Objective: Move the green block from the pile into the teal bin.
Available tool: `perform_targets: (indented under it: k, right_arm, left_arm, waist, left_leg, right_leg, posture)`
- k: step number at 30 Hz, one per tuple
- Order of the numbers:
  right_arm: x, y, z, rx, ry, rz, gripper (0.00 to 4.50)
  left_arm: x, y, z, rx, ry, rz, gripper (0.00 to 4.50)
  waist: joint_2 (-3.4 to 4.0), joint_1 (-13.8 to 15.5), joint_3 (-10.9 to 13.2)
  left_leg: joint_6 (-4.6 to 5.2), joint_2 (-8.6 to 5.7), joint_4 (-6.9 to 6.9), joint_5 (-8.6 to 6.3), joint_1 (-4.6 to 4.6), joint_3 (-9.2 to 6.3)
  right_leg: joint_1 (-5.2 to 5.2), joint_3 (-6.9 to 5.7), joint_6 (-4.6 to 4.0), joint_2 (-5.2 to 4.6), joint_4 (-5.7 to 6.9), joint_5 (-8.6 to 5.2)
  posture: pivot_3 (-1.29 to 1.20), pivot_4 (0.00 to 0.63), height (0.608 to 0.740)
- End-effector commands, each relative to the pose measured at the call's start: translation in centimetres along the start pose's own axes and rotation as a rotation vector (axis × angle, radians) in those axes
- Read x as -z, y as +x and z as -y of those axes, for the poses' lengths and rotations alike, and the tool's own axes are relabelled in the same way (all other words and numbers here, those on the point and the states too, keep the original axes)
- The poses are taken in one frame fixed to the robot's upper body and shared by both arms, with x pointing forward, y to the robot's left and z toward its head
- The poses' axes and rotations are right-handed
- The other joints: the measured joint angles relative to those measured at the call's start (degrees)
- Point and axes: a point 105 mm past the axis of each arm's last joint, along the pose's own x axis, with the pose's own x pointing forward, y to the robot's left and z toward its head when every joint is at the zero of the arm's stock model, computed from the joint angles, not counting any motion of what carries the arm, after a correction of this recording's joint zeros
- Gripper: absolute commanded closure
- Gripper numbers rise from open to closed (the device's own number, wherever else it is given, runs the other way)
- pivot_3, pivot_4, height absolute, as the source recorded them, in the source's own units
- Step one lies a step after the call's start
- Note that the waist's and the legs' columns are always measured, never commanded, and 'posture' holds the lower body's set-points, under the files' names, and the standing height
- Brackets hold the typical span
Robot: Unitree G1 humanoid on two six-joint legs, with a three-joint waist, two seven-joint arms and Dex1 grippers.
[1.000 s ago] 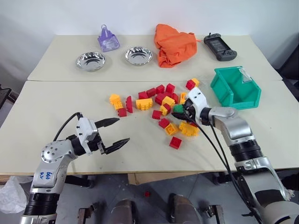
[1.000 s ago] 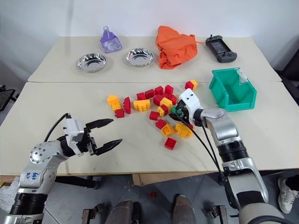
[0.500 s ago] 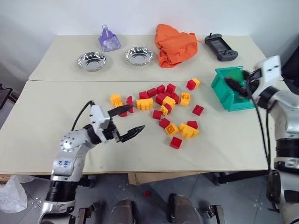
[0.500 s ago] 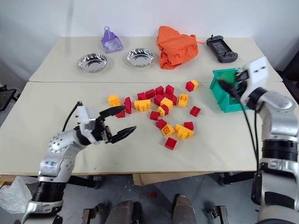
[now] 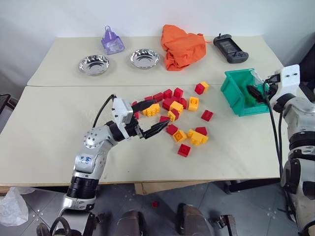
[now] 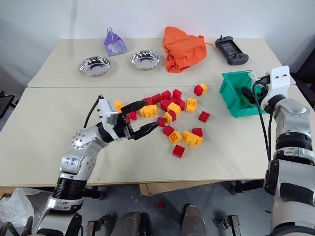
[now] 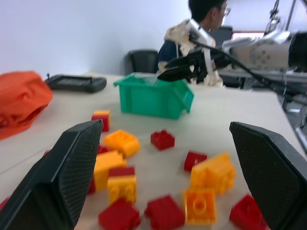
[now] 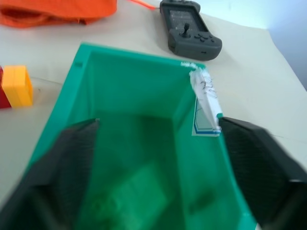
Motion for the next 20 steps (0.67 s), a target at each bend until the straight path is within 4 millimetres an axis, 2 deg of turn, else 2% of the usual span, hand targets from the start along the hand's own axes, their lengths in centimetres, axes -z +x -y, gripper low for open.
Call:
perform_targets:
  k: [1, 3, 5, 8, 10, 12, 14, 20]
  right_arm:
    - [-3.5, -1.1, 0.7, -0.047, -0.054, 0.163, 0.02]
    - [-3.9, -2.2, -2.0, -0.245, -0.079, 0.255, 0.02]
    - [-3.3, -4.2, -4.8, -0.443, -0.098, 0.296, 0.02]
    - [-0.8, -9.5, -10.0, -0.753, -0.068, 0.265, 0.02]
    - [1.0, -11.7, -11.6, -0.816, -0.097, 0.21, 0.02]
    - [2.4, -13.1, -12.1, -0.807, -0.102, 0.168, 0.02]
    - [3.4, -14.0, -11.8, -0.75, -0.059, 0.158, 0.02]
    - [5.3, -14.7, -10.0, -0.605, -0.068, 0.165, 0.02]
  left_arm:
    - [-1.0, -1.3, -1.5, -0.087, 0.046, -0.002, 0.0]
    - [-0.8, -3.0, -2.8, -0.151, 0.083, -0.051, 0.0]
    - [-0.6, -4.4, -3.3, -0.181, 0.116, -0.09, 0.0]
    - [0.4, -7.5, -3.5, -0.234, 0.144, -0.177, 0.0]
    - [0.9, -9.1, -3.4, -0.261, 0.14, -0.214, 0.0]
    - [1.2, -10.7, -3.3, -0.298, 0.137, -0.248, 0.0]
    - [1.4, -11.9, -3.3, -0.331, 0.163, -0.295, 0.0]
    - [1.6, -14.2, -3.5, -0.378, 0.2, -0.354, 0.0]
  waist:
    - [0.0, 0.2, 0.0]
    - [0.0, 0.2, 0.0]
    - [0.0, 0.3, 0.0]
    - [0.0, 0.7, 0.0]
    - [0.02, 1.2, 0.0]
    - [0.01, 1.6, 0.0]
    - [0.0, 1.6, 0.0]
    - [-0.03, 1.7, 0.0]
  left_leg:
    - [0.0, 0.0, 0.01, 0.0, 0.0, -0.01]
    - [0.0, 0.0, 0.02, 0.0, -0.01, -0.02]
    - [0.0, 0.01, -0.03, 0.0, 0.01, -0.06]
    - [-0.01, 0.01, -0.07, -0.02, 0.0, -0.09]
    - [-0.02, 0.01, -0.1, -0.05, 0.0, -0.11]
    - [0.0, 0.01, 0.02, -0.07, -0.04, -0.03]
    - [0.02, 0.02, 0.14, -0.07, 0.03, -0.02]
    - [0.0, 0.06, 0.13, -0.03, 0.1, -0.02]
  right_leg:
    - [0.0, 0.0, 0.0, 0.0, 0.01, 0.0]
    - [0.01, 0.0, 0.0, 0.0, 0.0, 0.0]
    - [0.02, -0.04, 0.0, 0.0, -0.01, 0.0]
    - [0.05, -0.09, 0.01, 0.01, -0.1, 0.0]
    - [0.04, -0.12, 0.0, 0.01, -0.11, 0.0]
    - [0.01, -0.09, 0.02, 0.01, -0.12, 0.01]
    - [0.09, -0.05, 0.03, 0.01, -0.09, 0.06]
    - [0.1, -0.04, -0.11, 0.01, 0.0, 0.13]
  posture:
    - [0.0, 0.15, 0.74]
    - [0.0, 0.15, 0.74]
    - [0.0, 0.15, 0.74]
    - [0.0, 0.15, 0.74]
    - [0.0, 0.15, 0.74]
    - [0.0, 0.15, 0.74]
    - [0.0, 0.15, 0.74]
    - [0.0, 0.15, 0.74]
